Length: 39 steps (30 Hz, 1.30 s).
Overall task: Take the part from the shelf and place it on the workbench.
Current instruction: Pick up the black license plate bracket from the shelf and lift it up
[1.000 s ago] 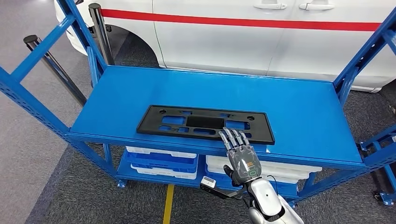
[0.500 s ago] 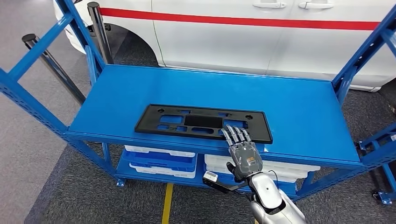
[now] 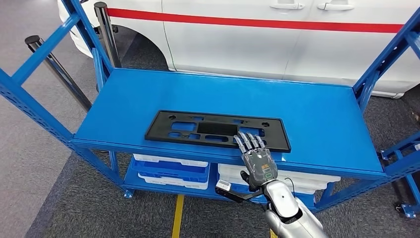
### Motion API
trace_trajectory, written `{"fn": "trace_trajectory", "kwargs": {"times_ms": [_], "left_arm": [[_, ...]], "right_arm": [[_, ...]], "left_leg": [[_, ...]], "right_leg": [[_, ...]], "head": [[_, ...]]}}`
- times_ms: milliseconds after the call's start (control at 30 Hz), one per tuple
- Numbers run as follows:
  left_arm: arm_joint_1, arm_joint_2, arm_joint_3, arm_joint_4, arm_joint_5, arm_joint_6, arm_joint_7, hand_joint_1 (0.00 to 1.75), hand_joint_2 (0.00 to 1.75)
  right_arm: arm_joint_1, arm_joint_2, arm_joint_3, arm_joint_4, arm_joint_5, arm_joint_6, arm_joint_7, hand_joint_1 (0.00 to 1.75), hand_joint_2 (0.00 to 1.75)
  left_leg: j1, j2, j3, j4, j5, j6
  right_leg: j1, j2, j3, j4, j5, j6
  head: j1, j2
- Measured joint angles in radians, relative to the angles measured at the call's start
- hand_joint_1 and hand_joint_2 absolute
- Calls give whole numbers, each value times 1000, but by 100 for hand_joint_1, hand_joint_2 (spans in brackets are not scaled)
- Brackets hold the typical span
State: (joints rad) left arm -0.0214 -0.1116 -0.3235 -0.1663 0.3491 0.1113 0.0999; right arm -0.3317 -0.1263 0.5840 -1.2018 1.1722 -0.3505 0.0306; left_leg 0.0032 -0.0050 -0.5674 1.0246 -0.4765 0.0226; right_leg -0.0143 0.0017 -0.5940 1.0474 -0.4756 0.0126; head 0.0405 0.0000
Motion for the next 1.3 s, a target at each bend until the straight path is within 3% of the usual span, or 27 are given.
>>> {"fn": "trace_trajectory", "kwargs": {"times_ms": [100,167,233,267,300,333,400,467,567,633,733,767,800,833,900,967,1067,1133,1233,1267,1300], "left_arm": [[0,0,0,0,2,-1,0,0,0],[0,0,0,0,3,-1,0,0,0],[0,0,1,0,4,-3,0,0,0],[0,1,1,0,5,-4,0,0,0],[0,1,1,0,5,-5,1,0,0],[1,1,1,0,6,-6,1,0,0],[1,2,2,0,7,-9,2,0,0],[1,2,2,0,10,-12,2,0,0],[0,3,2,0,13,-14,2,0,0],[0,2,2,0,14,-16,2,0,0],[1,2,2,0,15,-22,2,0,0],[1,2,2,0,15,-25,3,0,0],[1,2,2,0,15,-28,5,0,0],[1,2,2,0,15,-31,7,0,0],[1,2,2,0,15,-33,11,0,0],[0,2,2,0,16,-34,13,0,0],[-1,2,2,0,18,-34,17,0,0],[-1,2,2,0,20,-34,18,0,0],[-1,2,2,0,22,-34,22,0,0],[-1,2,2,0,22,-34,23,0,0],[-1,2,2,0,23,-34,24,0,0]], "right_arm": [[-5,-1,0,3,-6,0,-2,0,175],[-12,-1,0,5,-9,2,-3,0,175],[-19,-1,0,11,-13,6,-5,0,175],[-22,-1,0,15,-16,9,-7,0,175],[-27,-1,0,20,-20,13,-9,0,175],[-32,-1,0,25,-23,15,-11,0,175],[-44,-1,0,32,-30,19,-16,0,175],[-58,0,0,41,-37,21,-20,0,175],[-72,0,0,53,-43,26,-22,0,175],[-86,-1,0,62,-47,31,-23,0,175],[-103,-1,0,87,-50,35,-27,0,175],[-106,-1,0,97,-51,34,-29,0,175],[-109,0,0,106,-52,32,-31,0,175],[-112,0,0,115,-52,30,-33,0,175],[-122,0,0,126,-52,25,-34,0,175],[-129,2,0,134,-52,21,-37,0,175],[-135,8,0,143,-51,18,-40,0,175],[-140,13,0,149,-50,18,-40,0,175],[-147,19,0,158,-48,18,-40,0,175],[-148,20,0,162,-47,18,-40,0,175],[-150,21,0,165,-46,18,-40,0,175]], "left_leg": [[4,0,-6,17,-16,-16],[7,1,-46,105,-70,-26],[8,1,-107,237,-127,-31],[8,1,-127,277,-135,-31],[8,1,-128,279,-122,-30],[8,1,-111,241,-93,-27],[6,1,-46,101,-24,-17],[1,0,-7,11,4,-8],[0,-1,-3,-8,9,4],[5,2,2,-21,18,15],[5,5,3,-26,22,22],[5,5,2,-25,21,23],[5,4,2,-23,20,23],[5,2,2,-20,19,23],[4,0,2,-12,13,19],[1,0,-2,-4,8,11],[-1,-1,-5,-4,7,-4],[1,-1,-18,25,-16,-15],[6,-1,-95,193,-107,-27],[7,-1,-119,246,-126,-30],[9,0,-128,269,-127,-32]], "right_leg": [[-2,0,1,-6,5,-19],[-3,-2,1,-9,8,-28],[-1,-3,0,-9,8,-31],[0,-4,0,-9,7,-31],[1,-3,1,-8,7,-32],[1,-2,2,-8,7,-32],[2,0,5,-8,6,-30],[4,1,2,-7,7,-22],[4,0,1,-11,10,-5],[5,0,-13,24,-17,4],[3,0,-94,197,-104,11],[2,-1,-116,243,-116,12],[1,-1,-122,255,-108,13],[0,-1,-110,228,-83,13],[0,-1,-47,99,-18,9],[4,-1,-6,8,10,2],[7,-1,-3,-9,12,-12],[2,-5,-1,-15,17,-25],[0,-12,-6,-18,21,-35],[0,-14,-7,-18,22,-35],[0,-14,-8,-17,22,-35]], "head": [[0,0],[-1,0],[-1,0],[-1,0],[-1,0],[-1,0],[-1,0],[0,0],[0,0],[0,0],[1,0],[1,0],[1,0],[1,0],[1,0],[1,0],[1,0],[0,0],[-1,0],[-1,0],[-1,0]]}}
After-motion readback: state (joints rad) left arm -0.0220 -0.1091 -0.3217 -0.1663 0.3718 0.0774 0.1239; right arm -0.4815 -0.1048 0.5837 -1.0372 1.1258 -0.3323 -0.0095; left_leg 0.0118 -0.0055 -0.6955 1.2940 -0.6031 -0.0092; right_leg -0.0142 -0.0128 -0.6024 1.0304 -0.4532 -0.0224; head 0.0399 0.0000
